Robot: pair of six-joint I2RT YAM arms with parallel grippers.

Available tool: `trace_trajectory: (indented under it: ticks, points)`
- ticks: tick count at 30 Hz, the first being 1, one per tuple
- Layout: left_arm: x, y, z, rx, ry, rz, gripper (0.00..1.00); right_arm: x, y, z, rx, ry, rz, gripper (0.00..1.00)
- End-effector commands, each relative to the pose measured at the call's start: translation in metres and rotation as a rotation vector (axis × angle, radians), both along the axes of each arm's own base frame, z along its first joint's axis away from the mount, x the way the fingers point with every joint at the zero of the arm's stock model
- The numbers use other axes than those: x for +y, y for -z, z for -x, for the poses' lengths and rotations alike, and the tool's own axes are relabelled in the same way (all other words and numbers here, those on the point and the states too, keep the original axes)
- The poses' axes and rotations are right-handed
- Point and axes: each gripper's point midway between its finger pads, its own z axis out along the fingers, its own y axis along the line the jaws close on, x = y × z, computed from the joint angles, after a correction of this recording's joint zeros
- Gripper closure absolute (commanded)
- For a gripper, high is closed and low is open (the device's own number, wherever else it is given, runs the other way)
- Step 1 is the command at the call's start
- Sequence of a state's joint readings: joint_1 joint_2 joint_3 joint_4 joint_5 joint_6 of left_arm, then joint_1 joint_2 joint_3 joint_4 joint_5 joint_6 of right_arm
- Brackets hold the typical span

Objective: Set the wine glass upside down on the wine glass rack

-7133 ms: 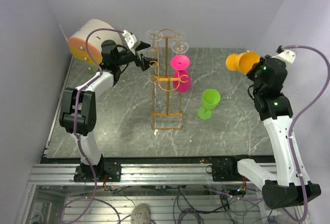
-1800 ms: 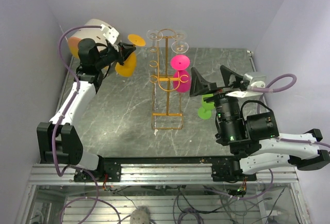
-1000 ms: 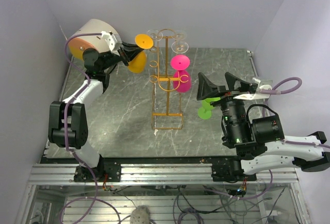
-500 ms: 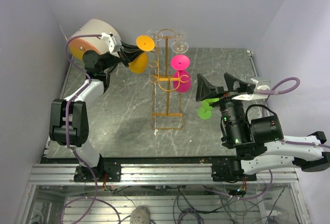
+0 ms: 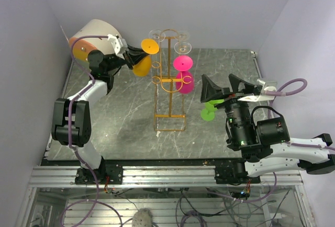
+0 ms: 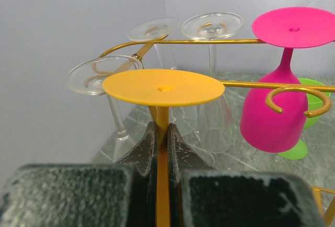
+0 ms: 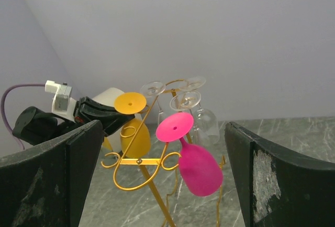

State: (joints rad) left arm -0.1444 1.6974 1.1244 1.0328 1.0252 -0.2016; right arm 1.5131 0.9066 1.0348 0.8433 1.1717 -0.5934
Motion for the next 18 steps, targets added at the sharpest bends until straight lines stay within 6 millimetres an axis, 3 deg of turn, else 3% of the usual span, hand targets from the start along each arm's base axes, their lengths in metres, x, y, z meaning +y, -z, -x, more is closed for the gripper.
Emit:
trace_trajectory:
  ticks: [1, 18]
  points:
    - [-0.004, -0.004, -0.001, -0.053, -0.011, -0.013, 0.93, -0.004, 0.004, 0.000, 0.010, 0.002, -0.011, 0.00]
    - [-0.014, -0.001, -0.003, -0.053, 0.003, -0.030, 0.93, -0.001, 0.006, 0.000, 0.014, -0.002, -0.005, 0.00]
